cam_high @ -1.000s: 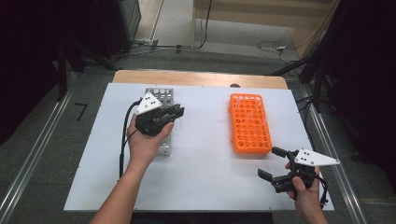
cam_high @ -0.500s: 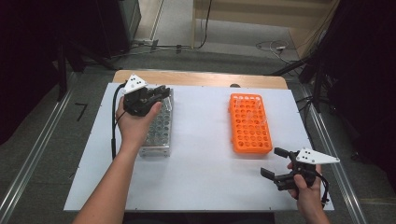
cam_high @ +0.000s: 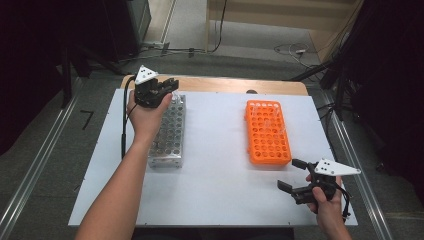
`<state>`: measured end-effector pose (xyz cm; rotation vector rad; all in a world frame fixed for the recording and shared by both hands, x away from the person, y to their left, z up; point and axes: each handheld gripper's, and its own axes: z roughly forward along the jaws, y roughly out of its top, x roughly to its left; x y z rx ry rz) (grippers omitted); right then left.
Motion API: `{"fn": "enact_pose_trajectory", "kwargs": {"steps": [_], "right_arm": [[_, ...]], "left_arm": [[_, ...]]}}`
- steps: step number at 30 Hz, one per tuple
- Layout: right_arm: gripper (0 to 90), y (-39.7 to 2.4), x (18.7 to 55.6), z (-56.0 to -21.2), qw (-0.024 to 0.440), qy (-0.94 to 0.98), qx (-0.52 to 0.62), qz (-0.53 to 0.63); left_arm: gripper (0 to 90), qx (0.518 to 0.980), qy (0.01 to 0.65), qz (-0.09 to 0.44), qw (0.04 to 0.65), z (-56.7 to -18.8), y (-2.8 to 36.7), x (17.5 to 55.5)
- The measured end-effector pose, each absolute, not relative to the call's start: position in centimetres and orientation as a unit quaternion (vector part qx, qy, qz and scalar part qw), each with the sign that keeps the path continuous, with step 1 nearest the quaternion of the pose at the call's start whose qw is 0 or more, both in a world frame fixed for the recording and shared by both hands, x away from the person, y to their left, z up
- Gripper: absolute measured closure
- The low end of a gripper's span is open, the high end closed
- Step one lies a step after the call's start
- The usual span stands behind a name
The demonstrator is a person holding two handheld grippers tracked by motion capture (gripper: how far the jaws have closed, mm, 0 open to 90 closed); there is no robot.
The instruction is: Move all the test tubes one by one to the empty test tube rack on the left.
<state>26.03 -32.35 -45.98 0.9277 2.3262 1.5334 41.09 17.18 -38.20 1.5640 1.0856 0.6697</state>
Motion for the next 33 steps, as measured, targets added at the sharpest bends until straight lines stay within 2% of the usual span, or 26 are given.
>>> {"fn": "enact_pose_trajectory", "kwargs": {"steps": [15,33], "right_arm": [[0.0,-32.4,26.3,-46.3,0.097,0.787,0.316,0.521],[0.0,-32.4,26.4,-46.4,0.094,0.788,0.314,0.522]], "left_arm": [[76.8,0.623,0.506,0.265,0.535,-40.8,18.1,45.6],[76.7,0.671,0.501,0.264,0.479,-42.5,16.0,46.7]]}}
